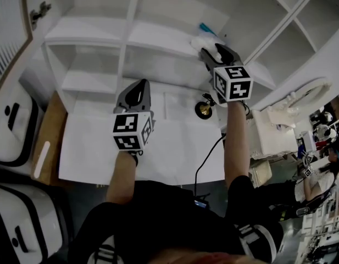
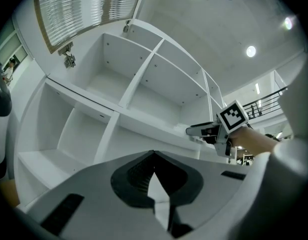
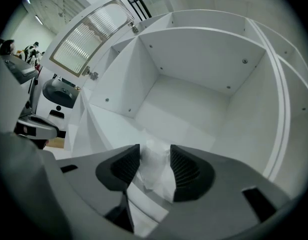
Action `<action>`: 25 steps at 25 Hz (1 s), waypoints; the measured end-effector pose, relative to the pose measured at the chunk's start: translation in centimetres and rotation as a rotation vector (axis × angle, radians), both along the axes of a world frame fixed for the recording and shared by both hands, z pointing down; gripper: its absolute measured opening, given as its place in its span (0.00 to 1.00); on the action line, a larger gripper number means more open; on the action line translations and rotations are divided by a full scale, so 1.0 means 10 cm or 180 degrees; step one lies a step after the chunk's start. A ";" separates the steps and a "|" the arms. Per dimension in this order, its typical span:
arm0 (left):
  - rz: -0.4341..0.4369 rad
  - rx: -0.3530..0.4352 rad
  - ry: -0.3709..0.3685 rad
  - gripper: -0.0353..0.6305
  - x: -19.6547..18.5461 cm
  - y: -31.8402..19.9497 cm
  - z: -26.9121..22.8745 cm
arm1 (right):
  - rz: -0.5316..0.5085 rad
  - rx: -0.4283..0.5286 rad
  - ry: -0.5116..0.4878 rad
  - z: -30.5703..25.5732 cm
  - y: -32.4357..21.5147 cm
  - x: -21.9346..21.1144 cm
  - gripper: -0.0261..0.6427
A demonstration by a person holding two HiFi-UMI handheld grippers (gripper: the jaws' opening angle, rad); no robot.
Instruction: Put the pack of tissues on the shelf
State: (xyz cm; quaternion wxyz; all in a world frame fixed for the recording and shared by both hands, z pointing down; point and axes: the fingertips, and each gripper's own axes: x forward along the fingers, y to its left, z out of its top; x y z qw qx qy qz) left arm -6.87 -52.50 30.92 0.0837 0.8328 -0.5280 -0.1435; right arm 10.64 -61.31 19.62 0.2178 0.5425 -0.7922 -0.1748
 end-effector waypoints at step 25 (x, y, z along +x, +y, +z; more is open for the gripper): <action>0.0495 -0.0094 -0.0251 0.07 0.76 0.25 0.16 | -0.0562 0.0363 -0.1637 -0.03 1.49 0.09 0.17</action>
